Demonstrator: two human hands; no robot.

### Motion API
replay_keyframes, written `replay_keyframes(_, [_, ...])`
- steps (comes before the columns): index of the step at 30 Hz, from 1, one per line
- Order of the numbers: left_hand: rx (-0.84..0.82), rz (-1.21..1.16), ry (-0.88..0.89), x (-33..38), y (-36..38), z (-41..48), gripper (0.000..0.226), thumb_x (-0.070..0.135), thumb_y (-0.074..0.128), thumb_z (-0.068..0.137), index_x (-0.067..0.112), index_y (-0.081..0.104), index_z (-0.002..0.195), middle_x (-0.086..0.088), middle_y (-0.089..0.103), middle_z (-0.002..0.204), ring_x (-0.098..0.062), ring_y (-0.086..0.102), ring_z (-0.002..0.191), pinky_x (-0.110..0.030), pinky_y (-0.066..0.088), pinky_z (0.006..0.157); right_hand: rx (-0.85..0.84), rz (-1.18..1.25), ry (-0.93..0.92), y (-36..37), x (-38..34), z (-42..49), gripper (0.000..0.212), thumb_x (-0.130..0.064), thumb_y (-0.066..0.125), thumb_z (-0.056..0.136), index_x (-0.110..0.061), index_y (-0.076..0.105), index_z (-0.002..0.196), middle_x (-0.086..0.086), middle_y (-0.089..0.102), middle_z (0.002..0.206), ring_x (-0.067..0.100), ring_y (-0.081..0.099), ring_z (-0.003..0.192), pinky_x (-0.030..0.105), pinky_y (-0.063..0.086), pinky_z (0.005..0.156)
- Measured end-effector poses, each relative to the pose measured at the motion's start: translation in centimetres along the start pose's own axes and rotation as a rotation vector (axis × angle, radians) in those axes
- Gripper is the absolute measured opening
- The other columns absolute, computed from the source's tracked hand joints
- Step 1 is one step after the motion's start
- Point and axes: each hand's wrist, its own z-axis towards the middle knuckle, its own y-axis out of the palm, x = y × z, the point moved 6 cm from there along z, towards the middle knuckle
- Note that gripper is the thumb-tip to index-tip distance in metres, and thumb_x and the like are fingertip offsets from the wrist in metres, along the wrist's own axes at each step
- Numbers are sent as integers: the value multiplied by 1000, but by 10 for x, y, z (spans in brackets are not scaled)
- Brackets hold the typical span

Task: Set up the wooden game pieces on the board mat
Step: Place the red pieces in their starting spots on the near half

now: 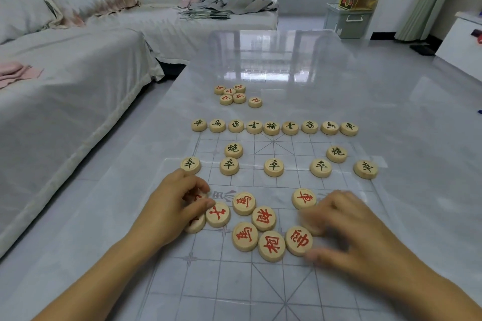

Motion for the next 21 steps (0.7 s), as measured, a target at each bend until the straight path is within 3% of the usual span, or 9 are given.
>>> replay_keyframes(2, [37,-24,2,0,0,-2,19,35,69,76,43,51,80,14,49,85,-7,50,82,-15,36,67,-22,-162,-118,9,-10,-2,58,-77,41,69,-42,53,114,-23,38,93,0,41,90,14,41,79])
replay_keyframes(4, [68,-45,61,4,-3,-7,18,54,62,73,42,55,84,16,50,87,-5,49,88,-13,39,72,-20,-191,-141,8,-14,-4,42,-63,48,74,-40,54,109,-21,37,88,1,39,82,16,44,71])
replay_keyframes(7, [-35,18,366,35,11,-22,35,63,46,80,39,61,101,16,53,108,-2,43,108,-28,37,92,-61,-226,-94,0,-16,-8,36,-65,48,69,-40,49,95,-21,42,87,2,39,80,11,37,62])
replay_keyframes(11, [-199,302,790,72,57,-47,34,50,41,90,40,55,120,10,36,144,-19,25,137,-40,18,109,-167,-287,-24,6,-32,-15,43,-74,49,64,-36,37,80,-19,37,80,7,38,80,19,31,60])
replay_keyframes(13, [-207,331,801,70,64,-48,35,49,40,91,40,52,123,8,33,148,-20,19,140,-46,17,110,-241,-285,10,11,-42,-23,48,-78,47,63,-36,37,83,-18,38,82,6,38,82,17,32,63])
replay_keyframes(15, [-197,228,744,65,59,-45,38,48,39,92,41,47,128,8,30,149,-20,17,141,-46,17,110,-315,-212,38,17,-47,-34,57,-75,49,66,-39,37,109,-21,40,97,2,40,92,17,38,77])
replay_keyframes(17, [-183,84,667,63,49,-42,42,48,40,91,40,40,132,9,26,150,-18,15,142,-44,18,112,-404,-151,30,26,-54,-46,59,-64,51,77,-44,27,127,-25,34,106,-4,35,101,19,36,91])
replay_keyframes(21, [-65,25,536,57,36,-36,42,49,42,88,34,46,126,10,43,137,-13,26,136,-45,27,108,-350,-76,25,35,-65,-57,42,-53,50,84,-43,34,122,-32,30,85,-15,29,84,6,29,75])
